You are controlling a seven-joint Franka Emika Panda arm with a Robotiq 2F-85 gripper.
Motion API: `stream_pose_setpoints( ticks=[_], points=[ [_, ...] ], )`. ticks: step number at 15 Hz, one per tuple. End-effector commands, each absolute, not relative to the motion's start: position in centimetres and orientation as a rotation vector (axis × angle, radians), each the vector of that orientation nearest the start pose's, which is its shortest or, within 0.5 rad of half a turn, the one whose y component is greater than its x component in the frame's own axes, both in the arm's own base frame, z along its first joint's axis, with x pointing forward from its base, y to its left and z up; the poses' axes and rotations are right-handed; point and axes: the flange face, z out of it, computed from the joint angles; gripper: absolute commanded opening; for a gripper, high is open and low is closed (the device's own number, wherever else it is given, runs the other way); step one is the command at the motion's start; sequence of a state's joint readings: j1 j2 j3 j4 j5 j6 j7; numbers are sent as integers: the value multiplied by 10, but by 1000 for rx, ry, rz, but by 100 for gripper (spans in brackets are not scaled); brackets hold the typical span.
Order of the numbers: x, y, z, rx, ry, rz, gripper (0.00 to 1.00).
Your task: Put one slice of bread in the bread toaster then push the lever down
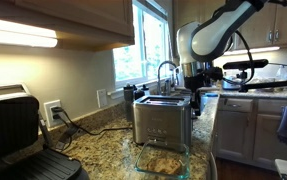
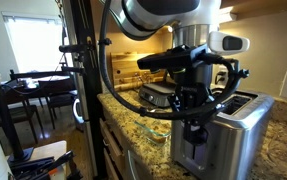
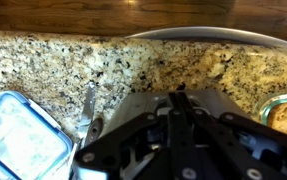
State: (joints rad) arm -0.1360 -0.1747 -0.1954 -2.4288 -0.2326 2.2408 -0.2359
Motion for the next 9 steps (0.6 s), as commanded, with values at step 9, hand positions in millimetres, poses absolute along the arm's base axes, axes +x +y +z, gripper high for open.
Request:
stream_pose_setpoints(
  ticks=[9],
  points=[
    [429, -158, 390, -3262, -92, -80, 5]
  ],
)
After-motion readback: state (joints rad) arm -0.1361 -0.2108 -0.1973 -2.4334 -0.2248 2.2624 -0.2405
